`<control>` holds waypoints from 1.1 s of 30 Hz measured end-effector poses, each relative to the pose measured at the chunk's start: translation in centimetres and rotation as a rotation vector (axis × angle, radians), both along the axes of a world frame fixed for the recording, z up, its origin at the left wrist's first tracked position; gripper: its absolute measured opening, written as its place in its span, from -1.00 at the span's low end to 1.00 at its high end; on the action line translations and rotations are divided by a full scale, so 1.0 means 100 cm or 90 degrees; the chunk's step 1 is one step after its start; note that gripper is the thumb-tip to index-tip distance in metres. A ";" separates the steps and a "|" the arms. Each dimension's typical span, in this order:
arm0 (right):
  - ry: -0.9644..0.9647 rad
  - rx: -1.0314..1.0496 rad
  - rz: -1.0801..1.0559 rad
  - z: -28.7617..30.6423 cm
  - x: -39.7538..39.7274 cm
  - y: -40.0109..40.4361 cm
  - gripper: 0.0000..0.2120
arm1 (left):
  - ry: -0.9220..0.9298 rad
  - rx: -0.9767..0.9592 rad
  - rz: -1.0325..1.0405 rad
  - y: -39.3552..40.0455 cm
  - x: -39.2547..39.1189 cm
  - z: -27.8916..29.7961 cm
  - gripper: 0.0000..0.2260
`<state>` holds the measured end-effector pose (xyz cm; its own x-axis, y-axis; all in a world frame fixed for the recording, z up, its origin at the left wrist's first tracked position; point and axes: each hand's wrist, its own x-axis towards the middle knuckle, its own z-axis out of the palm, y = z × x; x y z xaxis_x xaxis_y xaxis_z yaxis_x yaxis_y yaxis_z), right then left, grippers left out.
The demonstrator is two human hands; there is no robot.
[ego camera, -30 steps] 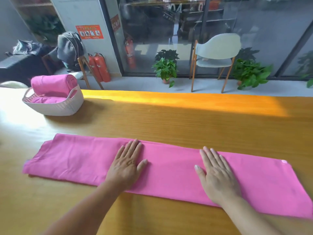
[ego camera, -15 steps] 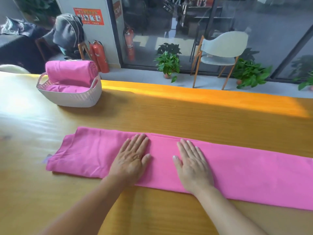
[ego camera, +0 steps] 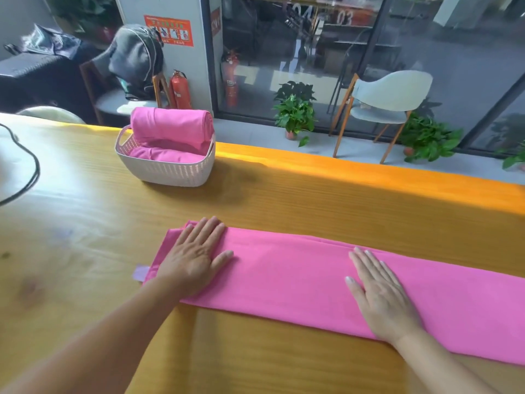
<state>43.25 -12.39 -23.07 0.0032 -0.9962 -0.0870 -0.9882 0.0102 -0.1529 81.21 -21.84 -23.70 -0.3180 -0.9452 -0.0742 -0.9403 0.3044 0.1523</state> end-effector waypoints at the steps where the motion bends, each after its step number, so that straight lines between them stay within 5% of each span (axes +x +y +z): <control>1: 0.001 0.008 -0.002 0.000 0.000 0.000 -0.27 | -0.013 0.016 0.018 -0.005 0.008 0.000 -0.21; 4: -0.025 0.013 -0.064 0.001 0.008 0.004 -0.24 | 0.015 0.058 0.073 -0.012 0.018 0.001 -0.31; 10: -0.036 0.021 -0.365 0.013 0.005 0.022 -0.27 | 0.321 0.073 0.274 -0.026 0.026 0.037 -0.59; 14: 0.028 0.061 -0.562 0.013 -0.008 0.018 -0.18 | 0.172 0.166 0.143 -0.030 0.026 0.050 -0.46; 18: 0.005 0.096 -0.660 0.010 -0.008 0.000 -0.13 | 0.048 0.078 0.052 -0.030 0.018 0.035 -0.46; 25: 0.054 0.073 -0.554 0.006 -0.014 -0.059 -0.13 | -0.078 0.135 0.063 -0.017 0.019 0.044 -0.67; 28: 0.049 0.071 -0.456 0.009 -0.015 -0.093 -0.13 | -0.057 0.122 0.038 -0.003 0.017 0.044 -0.47; 30: 0.034 0.091 -0.411 0.012 -0.007 -0.113 -0.15 | 0.012 0.019 -0.040 0.010 0.012 0.037 -0.32; 33: 0.000 0.052 -0.421 0.023 0.036 -0.119 -0.20 | 0.026 -0.063 -0.229 0.023 -0.004 0.026 -0.40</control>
